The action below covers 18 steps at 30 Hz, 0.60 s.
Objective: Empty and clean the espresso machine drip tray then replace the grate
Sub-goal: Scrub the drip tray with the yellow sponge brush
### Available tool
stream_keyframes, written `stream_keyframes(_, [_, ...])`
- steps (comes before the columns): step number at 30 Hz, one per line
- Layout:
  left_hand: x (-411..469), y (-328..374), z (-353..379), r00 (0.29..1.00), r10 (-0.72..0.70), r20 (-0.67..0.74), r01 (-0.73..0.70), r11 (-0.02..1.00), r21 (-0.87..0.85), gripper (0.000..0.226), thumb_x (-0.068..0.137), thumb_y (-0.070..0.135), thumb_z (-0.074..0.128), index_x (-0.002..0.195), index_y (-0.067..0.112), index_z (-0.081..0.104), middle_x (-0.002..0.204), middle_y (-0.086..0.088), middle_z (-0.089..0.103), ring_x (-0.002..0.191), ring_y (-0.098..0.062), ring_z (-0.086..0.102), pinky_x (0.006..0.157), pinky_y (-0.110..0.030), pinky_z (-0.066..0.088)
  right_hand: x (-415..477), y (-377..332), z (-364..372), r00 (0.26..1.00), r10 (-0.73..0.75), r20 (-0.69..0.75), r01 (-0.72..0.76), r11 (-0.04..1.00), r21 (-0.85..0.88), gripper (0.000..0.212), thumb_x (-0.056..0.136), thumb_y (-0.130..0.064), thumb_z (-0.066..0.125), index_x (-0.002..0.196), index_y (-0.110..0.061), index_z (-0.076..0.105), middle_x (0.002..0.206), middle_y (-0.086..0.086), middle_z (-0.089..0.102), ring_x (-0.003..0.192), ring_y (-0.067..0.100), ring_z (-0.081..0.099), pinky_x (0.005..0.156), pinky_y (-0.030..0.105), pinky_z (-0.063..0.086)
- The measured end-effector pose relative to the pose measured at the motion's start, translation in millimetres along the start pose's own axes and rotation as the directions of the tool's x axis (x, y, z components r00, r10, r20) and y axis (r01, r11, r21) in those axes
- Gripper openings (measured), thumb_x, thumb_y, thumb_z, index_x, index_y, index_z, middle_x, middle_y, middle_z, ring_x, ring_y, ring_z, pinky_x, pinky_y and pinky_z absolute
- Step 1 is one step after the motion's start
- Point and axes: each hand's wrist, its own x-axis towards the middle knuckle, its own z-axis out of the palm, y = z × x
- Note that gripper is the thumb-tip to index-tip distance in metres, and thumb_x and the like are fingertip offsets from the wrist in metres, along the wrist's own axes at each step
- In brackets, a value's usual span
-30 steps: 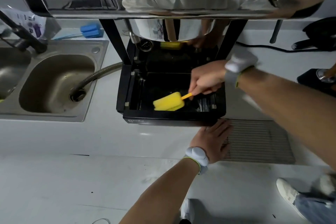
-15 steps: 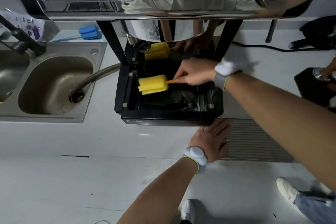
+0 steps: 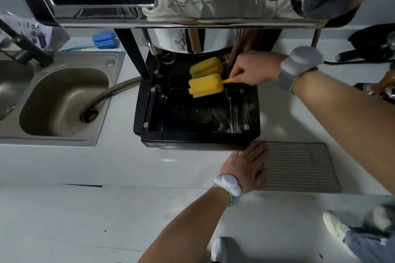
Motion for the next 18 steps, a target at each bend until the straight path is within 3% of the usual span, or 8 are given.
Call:
stream_keyframes(2, [0.0, -0.2, 0.0, 1.000, -0.006, 0.006, 0.006, 1.000, 0.001, 0.059, 0.095, 0.045, 0.040, 0.149, 0.022, 0.035, 0.160, 0.006, 0.028, 0.149, -0.013, 0.018, 0.106, -0.038, 0.034, 1.7, -4.1, 21.0, 0.996, -0.002, -0.087, 0.003, 1.000, 0.009, 0.025, 0.094, -0.025, 0.055, 0.106, -0.023, 0.077, 0.079, -0.003, 0.069, 0.078, 0.018, 0.058, 0.068, 0.026, 0.041])
stream_keyframes(3, [-0.2, -0.2, 0.2, 1.000, -0.008, 0.009, 0.008, 1.000, 0.002, 0.059, 0.096, 0.045, 0.040, 0.150, 0.022, 0.034, 0.160, 0.006, 0.027, 0.149, -0.012, 0.018, 0.107, -0.038, 0.033, 0.6, -4.0, 30.4, 0.999, 0.018, -0.050, -0.016, 0.999, 0.048, 0.025, 0.094, -0.025, 0.055, 0.106, -0.024, 0.077, 0.080, -0.002, 0.069, 0.078, 0.019, 0.060, 0.067, 0.026, 0.042])
stream_keyframes(6, [0.9, 0.1, -1.3, 0.999, -0.013, 0.031, 0.014, 1.000, -0.002, 0.060, 0.096, 0.044, 0.041, 0.151, 0.022, 0.031, 0.162, 0.006, 0.023, 0.150, -0.013, 0.015, 0.108, -0.039, 0.031, -7.9, 9.2, 34.3, 0.965, 0.060, 0.254, -0.096, 0.987, 0.131, 0.021, 0.093, -0.023, 0.056, 0.099, -0.025, 0.077, 0.059, 0.000, 0.063, 0.053, 0.017, 0.057, 0.050, 0.025, 0.046])
stream_keyframes(9, [0.5, 0.5, -2.4, 0.999, -0.017, 0.037, 0.017, 1.000, -0.010, 0.060, 0.097, 0.043, 0.042, 0.152, 0.020, 0.031, 0.162, 0.005, 0.022, 0.150, -0.013, 0.014, 0.109, -0.039, 0.030, -14.5, 16.1, 14.3, 0.906, 0.029, 0.422, -0.036, 0.999, 0.009, 0.020, 0.090, -0.023, 0.062, 0.079, -0.032, 0.075, 0.051, -0.002, 0.060, 0.035, 0.009, 0.046, 0.035, 0.017, 0.036])
stream_keyframes(11, [-0.2, 0.9, -3.0, 0.999, -0.015, 0.039, 0.015, 1.000, -0.008, 0.060, 0.097, 0.042, 0.042, 0.152, 0.020, 0.031, 0.162, 0.004, 0.022, 0.150, -0.014, 0.014, 0.110, -0.039, 0.029, -13.8, 12.5, 0.9, 0.940, -0.003, 0.342, 0.006, 1.000, -0.006, 0.020, 0.089, -0.023, 0.063, 0.076, -0.033, 0.074, 0.047, -0.004, 0.060, 0.038, 0.011, 0.049, 0.041, 0.022, 0.040])
stream_keyframes(15, [0.8, 1.3, -4.3, 0.999, -0.012, 0.042, 0.013, 1.000, -0.004, 0.060, 0.097, 0.043, 0.040, 0.152, 0.020, 0.030, 0.162, 0.005, 0.022, 0.150, -0.013, 0.013, 0.111, -0.040, 0.030, -5.9, -4.8, -3.0, 1.000, -0.008, -0.027, 0.007, 1.000, -0.028, 0.020, 0.092, -0.027, 0.056, 0.089, -0.025, 0.076, 0.056, -0.008, 0.058, 0.061, 0.014, 0.058, 0.056, 0.024, 0.041])
stream_keyframes(18, [0.0, 1.6, -3.4, 0.999, -0.012, 0.046, 0.012, 1.000, 0.001, 0.061, 0.097, 0.044, 0.040, 0.152, 0.021, 0.029, 0.162, 0.005, 0.021, 0.150, -0.013, 0.013, 0.110, -0.040, 0.030, -2.0, -22.9, 19.5, 0.999, 0.006, -0.054, -0.009, 0.999, -0.050, 0.023, 0.093, -0.025, 0.053, 0.091, -0.018, 0.075, 0.078, 0.003, 0.058, 0.080, 0.025, 0.058, 0.065, 0.028, 0.041])
